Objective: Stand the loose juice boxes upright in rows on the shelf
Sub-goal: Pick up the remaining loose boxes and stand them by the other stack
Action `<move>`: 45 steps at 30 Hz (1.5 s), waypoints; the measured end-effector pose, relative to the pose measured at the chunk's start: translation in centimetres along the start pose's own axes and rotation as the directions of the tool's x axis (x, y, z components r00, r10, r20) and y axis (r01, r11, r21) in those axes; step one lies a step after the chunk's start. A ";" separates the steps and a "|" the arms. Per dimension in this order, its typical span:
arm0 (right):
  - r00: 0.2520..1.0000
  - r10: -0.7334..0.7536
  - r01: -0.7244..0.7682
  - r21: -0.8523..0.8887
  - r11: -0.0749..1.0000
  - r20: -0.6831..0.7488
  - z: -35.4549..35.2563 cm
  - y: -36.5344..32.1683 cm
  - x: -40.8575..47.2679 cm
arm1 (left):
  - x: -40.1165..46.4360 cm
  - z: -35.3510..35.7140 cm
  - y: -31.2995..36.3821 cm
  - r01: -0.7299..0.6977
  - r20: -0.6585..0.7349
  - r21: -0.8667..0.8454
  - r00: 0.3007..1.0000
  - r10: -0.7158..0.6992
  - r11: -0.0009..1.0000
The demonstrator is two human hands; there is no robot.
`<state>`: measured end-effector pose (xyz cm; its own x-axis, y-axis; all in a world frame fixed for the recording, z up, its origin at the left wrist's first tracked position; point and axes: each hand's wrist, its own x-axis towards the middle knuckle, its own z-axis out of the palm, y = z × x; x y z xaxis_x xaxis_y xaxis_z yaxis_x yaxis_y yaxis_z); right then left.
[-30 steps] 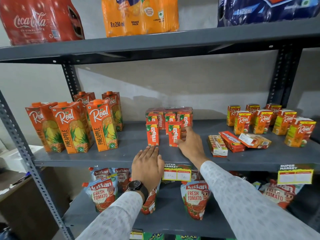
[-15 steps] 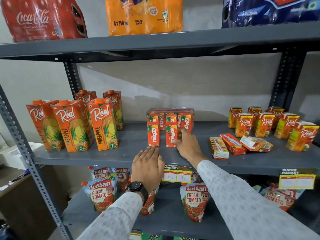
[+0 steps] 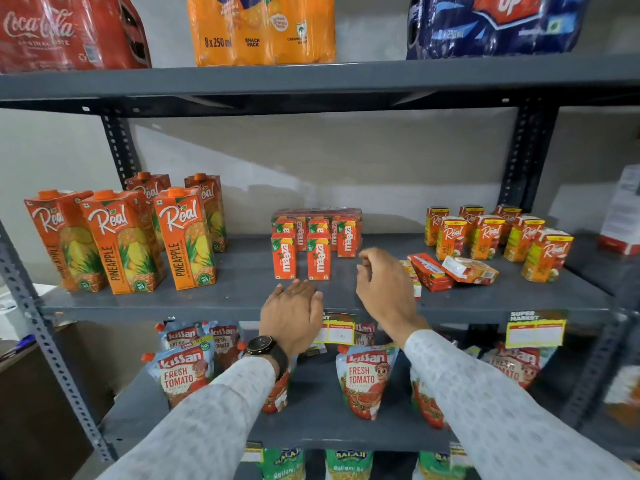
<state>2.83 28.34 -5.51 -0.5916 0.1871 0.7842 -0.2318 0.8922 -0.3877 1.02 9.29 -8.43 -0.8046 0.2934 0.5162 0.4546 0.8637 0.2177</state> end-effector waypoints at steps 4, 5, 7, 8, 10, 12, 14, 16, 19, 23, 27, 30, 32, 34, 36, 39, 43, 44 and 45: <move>0.996 0.050 -0.071 -0.286 0.956 -0.078 -4.2 2.5 -0.5 | -0.4 1.5 1.2 0.004 -0.008 0.033 1.000 -0.004 0.999; 0.992 0.097 -0.122 -0.372 0.920 -0.085 -5.0 3.2 -0.7 | -0.5 1.7 1.1 0.013 -0.010 0.039 1.000 -0.013 0.999; 0.962 0.271 -0.239 -0.527 0.815 -0.016 -5.9 4.2 -1.1 | -0.5 2.0 1.0 0.014 -0.023 0.050 1.000 -0.013 0.999; 0.931 0.363 -0.284 -0.558 0.780 0.033 -6.0 4.6 -1.2 | -0.6 2.1 0.9 0.015 -0.032 0.053 0.999 -0.013 0.998; 0.872 0.481 -0.371 -0.522 0.768 0.089 -6.0 5.0 -1.1 | -0.6 2.0 1.1 0.017 -0.038 0.057 0.999 -0.015 0.998; 0.844 0.524 -0.414 -0.479 0.774 0.117 -5.7 4.9 -0.7 | -0.6 2.0 1.2 0.024 -0.045 0.059 0.999 -0.022 0.998; 0.828 0.541 -0.423 -0.471 0.774 0.145 -5.3 4.5 -0.4 | -0.7 2.0 1.2 0.026 -0.043 0.061 0.999 -0.024 0.998; 0.809 0.565 -0.457 -0.427 0.780 0.165 -5.0 4.0 0.1 | -0.7 2.0 1.1 0.022 -0.042 0.063 0.999 -0.019 0.998; 0.769 0.599 -0.514 -0.342 0.787 0.221 -4.8 3.6 0.7 | -0.7 2.1 1.0 0.018 -0.053 0.061 0.998 -0.015 0.998; 0.819 0.509 -0.451 -0.251 0.857 0.265 -4.9 3.1 1.6 | -0.5 2.4 0.9 0.020 -0.062 0.061 0.998 -0.016 0.998; 0.795 0.478 -0.528 0.037 0.849 0.373 -5.0 2.9 3.8 | -0.6 2.4 0.9 0.018 -0.071 0.067 0.997 -0.013 0.998; 0.838 0.410 -0.483 0.140 0.864 0.361 -4.6 2.8 5.6 | -0.6 2.4 0.9 0.023 -0.062 0.079 0.998 -0.018 0.997; 0.879 0.339 -0.392 0.104 0.914 0.335 -4.1 2.6 6.4 | -0.6 2.4 1.0 0.025 -0.059 0.079 0.998 -0.020 0.997; 0.895 0.286 -0.338 0.103 0.935 0.343 -3.2 2.5 7.0 | -0.6 2.4 1.0 0.023 -0.054 0.081 0.998 -0.018 0.996; 0.896 0.251 -0.319 0.137 0.938 0.367 -2.3 2.4 7.1 | -0.5 2.4 1.0 0.020 -0.052 0.072 0.999 -0.016 0.997; 0.907 0.216 -0.312 0.235 0.921 0.361 -1.1 2.2 6.5 | -0.5 2.5 0.9 0.025 -0.060 0.068 0.998 -0.021 0.997; 0.921 0.219 -0.336 0.372 0.865 0.322 0.3 1.9 5.5 | -0.5 2.4 1.0 0.017 -0.053 0.072 0.999 -0.013 0.997; 0.924 0.219 -0.339 0.404 0.850 0.314 0.7 1.9 5.2 | -0.4 2.3 1.0 0.019 -0.052 0.072 0.999 -0.015 0.997; 0.928 0.220 -0.339 0.433 0.835 0.302 1.1 1.8 4.8 | -0.4 2.3 1.0 0.021 -0.048 0.070 0.999 -0.018 0.997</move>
<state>-1.33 30.36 -2.97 -0.8329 0.2454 0.4960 -0.3275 0.5038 -0.7993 0.95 10.99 -10.35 -0.7933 0.2582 0.5513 0.4098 0.8962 0.1699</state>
